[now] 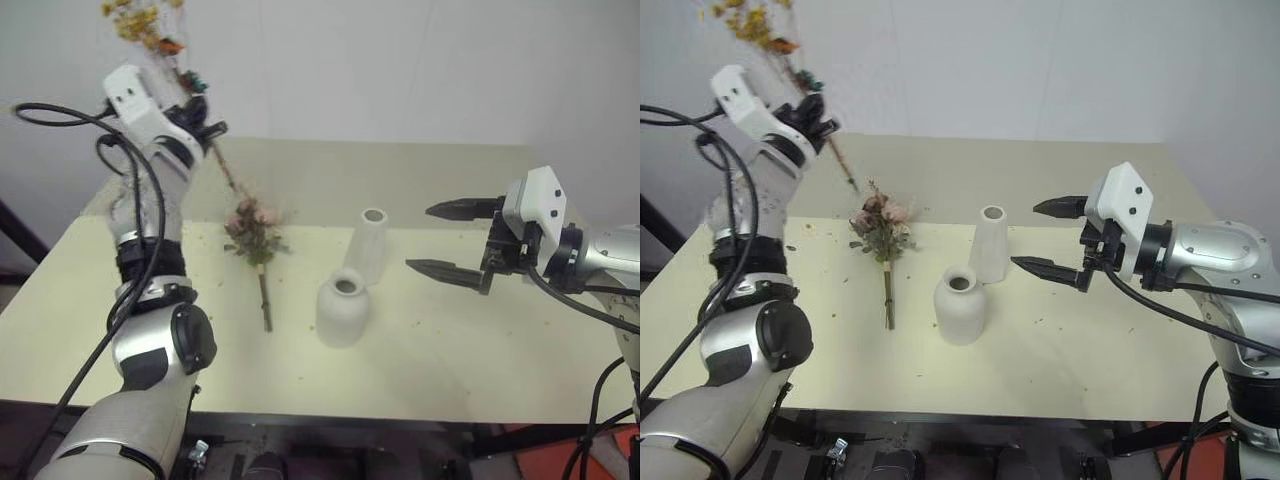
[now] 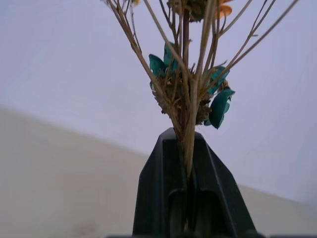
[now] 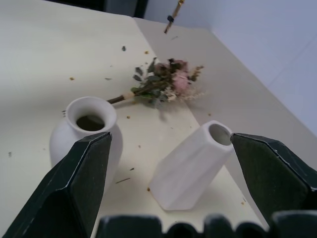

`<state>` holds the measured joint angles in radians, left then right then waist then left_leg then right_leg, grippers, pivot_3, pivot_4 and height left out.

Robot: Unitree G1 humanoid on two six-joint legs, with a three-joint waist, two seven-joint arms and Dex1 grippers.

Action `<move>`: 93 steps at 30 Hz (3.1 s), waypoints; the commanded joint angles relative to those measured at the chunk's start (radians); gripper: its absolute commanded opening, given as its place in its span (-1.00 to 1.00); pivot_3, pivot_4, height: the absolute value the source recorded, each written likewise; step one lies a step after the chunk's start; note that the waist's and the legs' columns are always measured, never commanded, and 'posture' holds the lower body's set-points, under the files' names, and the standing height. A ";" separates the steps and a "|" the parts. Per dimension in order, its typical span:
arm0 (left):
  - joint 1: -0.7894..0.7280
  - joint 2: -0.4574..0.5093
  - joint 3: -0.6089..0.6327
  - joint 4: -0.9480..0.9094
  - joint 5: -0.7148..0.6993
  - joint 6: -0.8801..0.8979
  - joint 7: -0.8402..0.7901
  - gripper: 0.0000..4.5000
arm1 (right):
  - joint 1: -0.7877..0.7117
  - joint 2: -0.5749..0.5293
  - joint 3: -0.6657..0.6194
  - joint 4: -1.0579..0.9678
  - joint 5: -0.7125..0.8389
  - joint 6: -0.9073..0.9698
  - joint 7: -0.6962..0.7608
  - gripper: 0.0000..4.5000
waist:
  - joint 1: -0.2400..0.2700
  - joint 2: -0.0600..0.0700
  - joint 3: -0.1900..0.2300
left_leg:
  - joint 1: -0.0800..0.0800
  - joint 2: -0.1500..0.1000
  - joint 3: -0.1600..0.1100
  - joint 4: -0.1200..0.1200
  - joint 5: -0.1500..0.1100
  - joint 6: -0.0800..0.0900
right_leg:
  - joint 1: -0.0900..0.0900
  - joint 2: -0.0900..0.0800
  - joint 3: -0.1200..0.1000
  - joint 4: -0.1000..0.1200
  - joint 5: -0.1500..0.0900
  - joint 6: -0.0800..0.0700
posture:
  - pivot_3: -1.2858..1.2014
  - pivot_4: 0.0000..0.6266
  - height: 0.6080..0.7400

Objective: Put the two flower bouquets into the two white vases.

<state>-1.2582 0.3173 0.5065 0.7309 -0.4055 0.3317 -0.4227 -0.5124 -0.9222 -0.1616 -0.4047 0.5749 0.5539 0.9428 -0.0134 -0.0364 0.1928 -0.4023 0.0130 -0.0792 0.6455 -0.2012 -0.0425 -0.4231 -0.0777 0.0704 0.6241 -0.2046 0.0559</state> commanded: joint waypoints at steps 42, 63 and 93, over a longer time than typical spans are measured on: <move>-0.237 -0.240 0.001 0.604 0.036 -0.457 -0.551 -0.98 | 0.311 0.051 -0.321 -0.484 0.188 0.367 -0.566 1.00 | -0.024 0.000 0.000 | 0.000 0.000 0.000 0.000 0.000 0.001 | -0.001 0.000 0.001 0.002 -0.005 0.008 | 0.03 -0.52 1.00; -0.191 -0.289 -0.031 0.607 0.106 -0.502 -0.551 -0.98 | 0.371 0.051 -0.363 -0.520 0.255 0.368 -0.650 1.00 | -0.022 0.000 0.000 | 0.001 0.000 0.000 0.000 0.000 0.001 | 0.000 0.000 0.001 0.002 -0.005 0.008 | 0.03 -0.52 1.00; -0.147 -0.288 -0.097 0.608 0.195 -0.523 -0.641 -0.10 | 0.449 0.065 -0.389 -0.525 0.235 0.320 -0.652 1.00 | -0.023 0.000 0.000 | 0.002 0.000 0.000 0.000 0.000 0.001 | 0.001 0.001 0.001 0.002 -0.005 0.008 | 0.03 -0.52 1.00</move>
<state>-1.3908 0.0210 0.4066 1.3549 -0.1969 -0.1949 -1.0338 -0.0524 -0.8535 -0.5286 -0.9231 0.8248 0.9077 0.2925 -0.0359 -0.0365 0.1929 -0.4006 0.0128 -0.0797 0.6457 -0.2013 -0.0418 -0.4220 -0.0772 0.0715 0.6266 -0.2092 0.0642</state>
